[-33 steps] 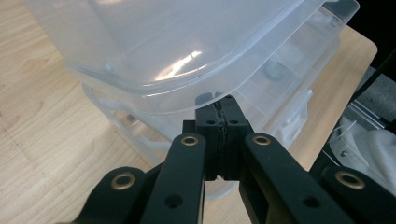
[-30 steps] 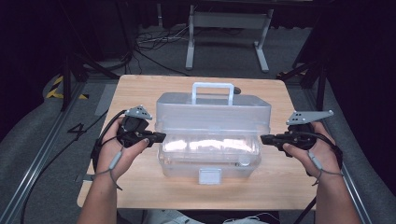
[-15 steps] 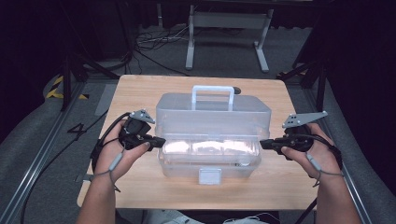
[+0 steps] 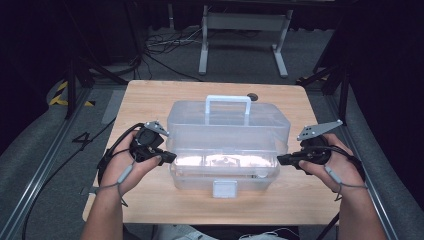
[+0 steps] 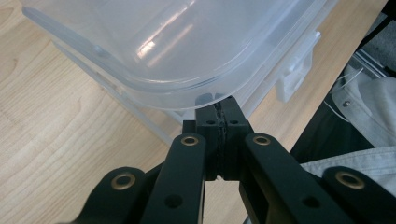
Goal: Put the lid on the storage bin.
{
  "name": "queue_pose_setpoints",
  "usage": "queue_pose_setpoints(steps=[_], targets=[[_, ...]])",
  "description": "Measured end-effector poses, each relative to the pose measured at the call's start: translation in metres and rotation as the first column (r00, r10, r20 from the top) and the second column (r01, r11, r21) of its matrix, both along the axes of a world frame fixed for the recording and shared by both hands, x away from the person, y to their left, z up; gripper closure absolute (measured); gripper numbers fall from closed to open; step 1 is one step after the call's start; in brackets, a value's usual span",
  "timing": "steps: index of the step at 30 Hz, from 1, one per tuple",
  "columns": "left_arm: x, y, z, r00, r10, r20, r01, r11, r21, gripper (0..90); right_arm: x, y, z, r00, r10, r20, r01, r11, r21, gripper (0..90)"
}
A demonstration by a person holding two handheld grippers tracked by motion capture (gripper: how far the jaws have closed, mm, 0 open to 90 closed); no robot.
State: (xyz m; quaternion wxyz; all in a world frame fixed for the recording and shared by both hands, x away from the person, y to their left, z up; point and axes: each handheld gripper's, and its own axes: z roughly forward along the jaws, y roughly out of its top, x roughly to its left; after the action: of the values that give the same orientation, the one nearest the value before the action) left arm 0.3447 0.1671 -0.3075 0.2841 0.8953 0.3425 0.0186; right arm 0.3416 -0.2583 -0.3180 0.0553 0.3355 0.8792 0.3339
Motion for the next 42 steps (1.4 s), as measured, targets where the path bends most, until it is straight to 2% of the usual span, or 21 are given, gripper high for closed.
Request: queue_pose_setpoints(steps=[18,27,30,42], targets=[[-0.001,0.000,-0.005,0.9990,-0.012,-0.043,0.014,0.9987,0.050,88.7,0.000,0.001,-0.006,0.9986,0.023,-0.047,-0.025,0.998,-0.057,88.9],[0.001,0.000,-0.008,0.9974,-0.015,-0.070,0.020,0.9975,0.068,89.6,0.002,0.001,-0.009,0.9978,0.026,-0.061,-0.032,0.995,-0.097,90.0],[0.002,0.001,-0.010,0.9970,0.000,-0.077,0.007,0.9966,0.083,89.9,0.003,0.001,-0.011,0.9973,0.029,-0.067,-0.036,0.993,-0.110,90.0],[0.005,-0.001,-0.017,0.9936,-0.002,-0.113,0.016,0.9922,0.123,90.0,0.005,0.003,-0.016,0.9946,0.036,-0.097,-0.051,0.986,-0.157,90.0]])
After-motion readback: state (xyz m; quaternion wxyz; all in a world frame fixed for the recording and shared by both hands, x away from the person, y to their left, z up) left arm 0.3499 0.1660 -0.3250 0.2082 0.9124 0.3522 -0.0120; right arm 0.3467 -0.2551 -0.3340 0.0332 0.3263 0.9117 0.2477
